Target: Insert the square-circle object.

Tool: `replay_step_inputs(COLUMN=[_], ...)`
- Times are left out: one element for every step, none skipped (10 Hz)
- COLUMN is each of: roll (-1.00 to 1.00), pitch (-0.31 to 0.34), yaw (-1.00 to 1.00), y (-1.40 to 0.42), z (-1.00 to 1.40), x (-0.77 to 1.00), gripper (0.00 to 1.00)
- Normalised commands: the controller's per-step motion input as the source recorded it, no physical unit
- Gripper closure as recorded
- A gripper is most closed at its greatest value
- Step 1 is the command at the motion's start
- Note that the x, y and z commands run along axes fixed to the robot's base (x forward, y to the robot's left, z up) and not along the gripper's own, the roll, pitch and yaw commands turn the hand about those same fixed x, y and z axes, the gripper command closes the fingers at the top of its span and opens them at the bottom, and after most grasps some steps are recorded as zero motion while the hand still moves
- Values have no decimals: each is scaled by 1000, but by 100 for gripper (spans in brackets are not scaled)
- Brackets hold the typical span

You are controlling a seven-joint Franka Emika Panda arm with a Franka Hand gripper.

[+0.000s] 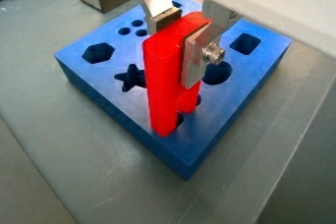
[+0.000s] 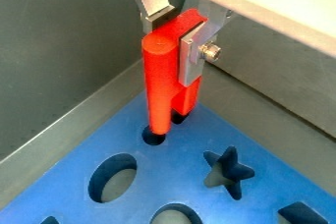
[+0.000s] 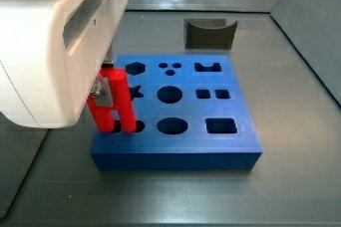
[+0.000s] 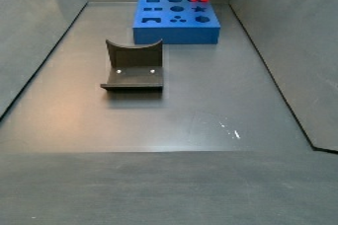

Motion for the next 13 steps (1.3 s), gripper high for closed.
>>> replay_step_inputs(roll=[-226, -256, -267, -266, -250, -189, -57, 46, 149, 179, 129, 29, 0], pitch=[0, 0, 0, -3, -19, -41, -44, 0, 0, 0, 0, 0, 0], yaw=[-120, -114, -114, -63, -6, 0, 0, 0, -14, 0, 0, 0, -23], y=[11, 0, 0, 0, 0, 0, 0, 0, 74, 97, 120, 83, 0], z=[-554, -551, -549, -560, -586, -677, -849, -931, -900, -866, -869, -866, -611], x=[180, 169, 163, 91, 23, 0, 0, 0, 0, -23, 0, 0, 0], gripper=[100, 100, 100, 100, 100, 100, 100, 100, 100, 100, 100, 100, 100])
